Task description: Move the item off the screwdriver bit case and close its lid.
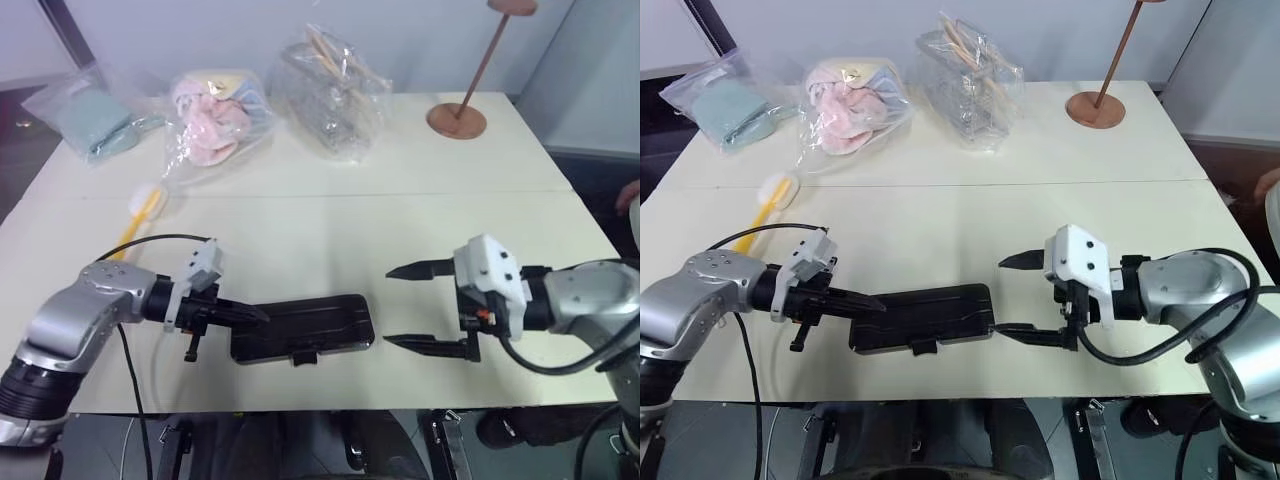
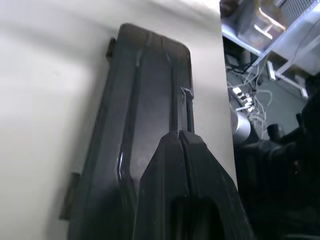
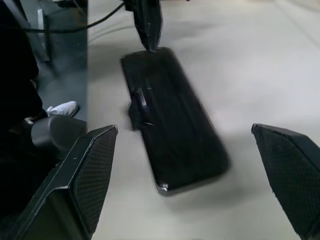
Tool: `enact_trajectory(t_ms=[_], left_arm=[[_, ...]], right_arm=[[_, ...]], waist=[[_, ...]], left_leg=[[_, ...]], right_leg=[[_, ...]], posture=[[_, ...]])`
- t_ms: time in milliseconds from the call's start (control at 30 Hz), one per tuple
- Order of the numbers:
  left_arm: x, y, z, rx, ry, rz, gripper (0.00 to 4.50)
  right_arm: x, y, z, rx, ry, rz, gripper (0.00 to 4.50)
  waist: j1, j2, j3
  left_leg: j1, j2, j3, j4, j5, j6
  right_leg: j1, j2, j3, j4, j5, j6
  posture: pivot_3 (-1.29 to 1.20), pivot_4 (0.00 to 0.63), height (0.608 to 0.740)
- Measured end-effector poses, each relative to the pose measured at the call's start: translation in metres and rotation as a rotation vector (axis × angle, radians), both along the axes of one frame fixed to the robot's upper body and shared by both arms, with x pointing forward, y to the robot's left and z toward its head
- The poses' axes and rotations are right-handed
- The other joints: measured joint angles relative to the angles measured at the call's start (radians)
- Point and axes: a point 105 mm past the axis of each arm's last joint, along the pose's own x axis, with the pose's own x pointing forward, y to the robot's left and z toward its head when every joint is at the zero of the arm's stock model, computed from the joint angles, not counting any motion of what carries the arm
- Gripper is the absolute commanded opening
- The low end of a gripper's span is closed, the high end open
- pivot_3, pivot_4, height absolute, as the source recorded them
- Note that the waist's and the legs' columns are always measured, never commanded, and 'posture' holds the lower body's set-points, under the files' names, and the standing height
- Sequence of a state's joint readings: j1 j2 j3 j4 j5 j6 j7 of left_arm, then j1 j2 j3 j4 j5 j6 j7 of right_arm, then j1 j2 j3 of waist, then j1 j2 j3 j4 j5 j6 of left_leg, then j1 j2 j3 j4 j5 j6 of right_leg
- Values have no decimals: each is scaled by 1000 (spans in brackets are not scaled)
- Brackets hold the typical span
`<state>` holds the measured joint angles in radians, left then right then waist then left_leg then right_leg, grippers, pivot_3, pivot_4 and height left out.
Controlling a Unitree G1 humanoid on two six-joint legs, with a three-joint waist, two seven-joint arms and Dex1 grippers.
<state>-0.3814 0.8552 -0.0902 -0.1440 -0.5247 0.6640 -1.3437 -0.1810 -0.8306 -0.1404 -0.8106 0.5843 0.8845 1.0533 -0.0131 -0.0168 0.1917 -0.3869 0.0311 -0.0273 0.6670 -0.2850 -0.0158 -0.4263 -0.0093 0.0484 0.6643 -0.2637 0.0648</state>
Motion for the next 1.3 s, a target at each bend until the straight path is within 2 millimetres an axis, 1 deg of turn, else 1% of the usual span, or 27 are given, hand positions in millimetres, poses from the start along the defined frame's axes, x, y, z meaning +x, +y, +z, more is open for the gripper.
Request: enact_trajectory(t_ms=[67, 100, 133, 167, 200, 233, 267, 300, 333, 433, 500, 600, 700, 767, 867, 967, 1067, 1167, 1300], left_arm=[[37, -1, 12, -20, -60, 73, 0], [49, -3, 17, -20, -84, 80, 0], [57, -4, 21, -12, -107, 74, 0], [64, -9, 22, 5, -122, 50, 0], [68, -15, 19, 19, -129, 15, 0], [69, -19, 15, 30, -127, -10, 0], [71, -25, 5, 52, -108, -48, 0], [71, -29, -1, 62, -96, -70, 0], [70, -32, -12, 80, -75, -99, 0], [65, -45, -36, 129, -49, -195, 0], [62, -50, -40, 137, -53, -232, 0], [61, -54, -43, 147, -66, -267, 0], [57, -64, -47, 154, -74, -313, 0], [54, -67, -48, 161, -91, -346, 0], [52, -67, -48, 168, -106, -352, 0], [50, -66, -49, 173, -115, -349, 0], [49, -66, -50, 172, -115, -344, 0], [49, -64, -50, 176, -116, -338, 0], [46, -57, -49, 184, -108, -312, 0]], right_arm=[[-11, 17, -23, 1, 58, 36, 2172], [-17, 25, -31, 0, 80, 58, 1675], [-20, 31, -37, 1, 89, 73, 1039], [-23, 40, -43, 1, 91, 82, 617], [-25, 46, -49, -2, 95, 90, 65], [-26, 51, -53, -10, 92, 93, 25], [-29, 59, -60, -27, 90, 106, 25], [-31, 64, -63, -31, 91, 115, 25], [-33, 71, -68, -45, 91, 123, 25], [-33, 89, -71, -60, 65, 129, 25], [-31, 93, -71, -76, 54, 125, 25], [-24, 94, -75, -116, 36, 96, 25], [-13, 92, -77, -153, 1, 55, 25], [-6, 89, -88, -188, -10, 12, 25], [-6, 88, -107, -219, -12, -4, 25], [-7, 89, -112, -231, -79, 14, 25], [-8, 90, -113, -222, -110, 7, 25], [-7, 94, -114, -213, -137, -13, 25], [-7, 101, -116, -198, -204, -40, 25]], waist=[[9, -1, 0], [5, -1, 0], [1, -1, 0], [-5, -1, -1], [-8, -1, -1], [-10, -1, -1], [-10, -1, -1], [-8, -1, -1], [-7, -1, -1], [-7, -1, -1], [-4, -1, -1], [-4, -1, -1], [-3, -1, -1], [-3, -1, -1], [-3, -1, -1], [-8, -2, -2], [-9, -2, -2], [-10, -2, -2], [-20, -2, -2]], left_leg=[[-2, -1, 0, 1, 1, -1], [-3, -1, 0, 2, 1, -1], [-3, -2, 1, 2, 1, -1], [-3, -2, 3, 2, 1, -1], [-3, -2, 4, 1, 1, -1], [-3, -2, 4, 1, 1, -1], [-3, -2, 3, 0, 0, 0], [-4, -2, 2, 0, 0, 0], [-4, -2, 2, 0, 0, 0], [-4, -1, 0, 0, 0, 0], [-4, -1, 0, 0, 0, 0], [-5, -1, 0, 0, 0, 0], [-5, -1, 0, 0, 0, 0], [-4, -1, 0, 0, 0, 0], [-4, -1, 0, 0, 0, 0], [-3, -1, 0, 0, 0, 0], [-2, -1, 0, 0, 0, 0], [-2, -1, 0, 0, 0, 0], [-2, -1, -1, 0, 0, 0]], right_leg=[[0, 0, -1, 0, -1, 1], [-1, -1, 0, 0, 1, 0], [-1, -2, 1, -1, 2, 1], [-1, -2, 2, -1, 2, 3], [-1, -2, 3, -2, 2, 4], [-1, -2, 3, -2, 2, 5], [-2, -2, 3, -1, 2, 5], [-3, -1, 2, -1, 2, 5], [-4, -1, 2, 0, 2, 5], [-4, 0, 1, 0, 2, 4], [-4, -1, 1, 0, 2, 4], [-4, -1, 1, 0, 2, 4], [-4, -1, 1, 0, 2, 4], [-3, -1, 1, 0, 2, 4], [-3, -1, 1, 0, 2, 4], [-2, 0, 1, 0, 2, 4], [-2, 0, 1, 1, 2, 4], [-2, 0, 1, 1, 2, 4], [-2, 0, 1, 2, 2, 4]], posture=[[0, 150, 737], [0, 150, 737], [0, 150, 737], [0, 150, 737], [0, 150, 737], [0, 150, 737], [0, 150, 737], [0, 150, 737], [0, 150, 737], [0, 150, 737], [0, 150, 737], [0, 150, 737], [0, 150, 737], [0, 150, 737], [0, 150, 737], [0, 150, 737], [0, 150, 737], [0, 150, 737], [0, 150, 737]])
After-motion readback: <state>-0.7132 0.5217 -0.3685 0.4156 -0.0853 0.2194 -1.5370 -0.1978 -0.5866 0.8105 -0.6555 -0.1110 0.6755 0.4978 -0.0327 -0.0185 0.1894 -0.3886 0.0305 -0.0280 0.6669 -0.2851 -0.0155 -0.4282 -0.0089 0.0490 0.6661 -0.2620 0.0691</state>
